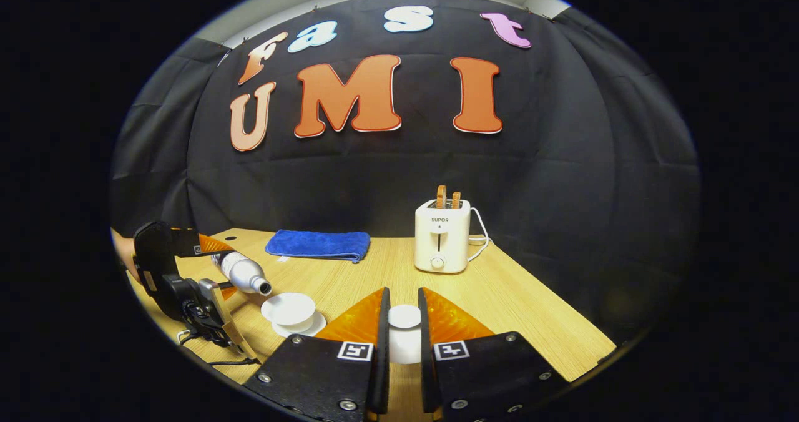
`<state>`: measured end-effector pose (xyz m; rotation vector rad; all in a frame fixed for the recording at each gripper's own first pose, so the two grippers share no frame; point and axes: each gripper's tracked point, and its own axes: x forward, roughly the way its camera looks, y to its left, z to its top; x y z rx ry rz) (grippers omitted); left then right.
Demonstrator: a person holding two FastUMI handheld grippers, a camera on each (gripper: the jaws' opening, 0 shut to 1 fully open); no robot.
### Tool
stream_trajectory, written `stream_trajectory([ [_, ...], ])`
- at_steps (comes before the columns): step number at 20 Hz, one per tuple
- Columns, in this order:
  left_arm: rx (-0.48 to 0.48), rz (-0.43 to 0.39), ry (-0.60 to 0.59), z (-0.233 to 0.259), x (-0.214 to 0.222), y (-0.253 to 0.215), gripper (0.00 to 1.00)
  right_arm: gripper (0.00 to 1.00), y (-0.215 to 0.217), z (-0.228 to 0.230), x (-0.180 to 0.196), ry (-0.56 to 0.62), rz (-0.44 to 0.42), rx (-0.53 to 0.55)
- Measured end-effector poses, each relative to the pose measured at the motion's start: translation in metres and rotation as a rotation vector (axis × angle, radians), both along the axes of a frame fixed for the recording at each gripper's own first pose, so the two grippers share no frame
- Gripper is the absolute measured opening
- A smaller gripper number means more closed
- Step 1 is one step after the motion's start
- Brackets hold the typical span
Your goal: Open the teacup lid with one hand, grasp the water bottle and pour water into the teacup with the other hand; after pouring, place the water bottle on the coaster and then close the teacup lid.
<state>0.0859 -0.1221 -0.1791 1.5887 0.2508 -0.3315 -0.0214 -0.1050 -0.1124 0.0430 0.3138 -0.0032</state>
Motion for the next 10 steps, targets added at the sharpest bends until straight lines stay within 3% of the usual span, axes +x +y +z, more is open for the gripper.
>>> stream_trajectory([
  [10,0.162,-0.079,-0.038,0.013,0.004,-0.005,0.83,0.21,-0.006,-0.003,-0.002,-0.001,-0.007,0.013],
])
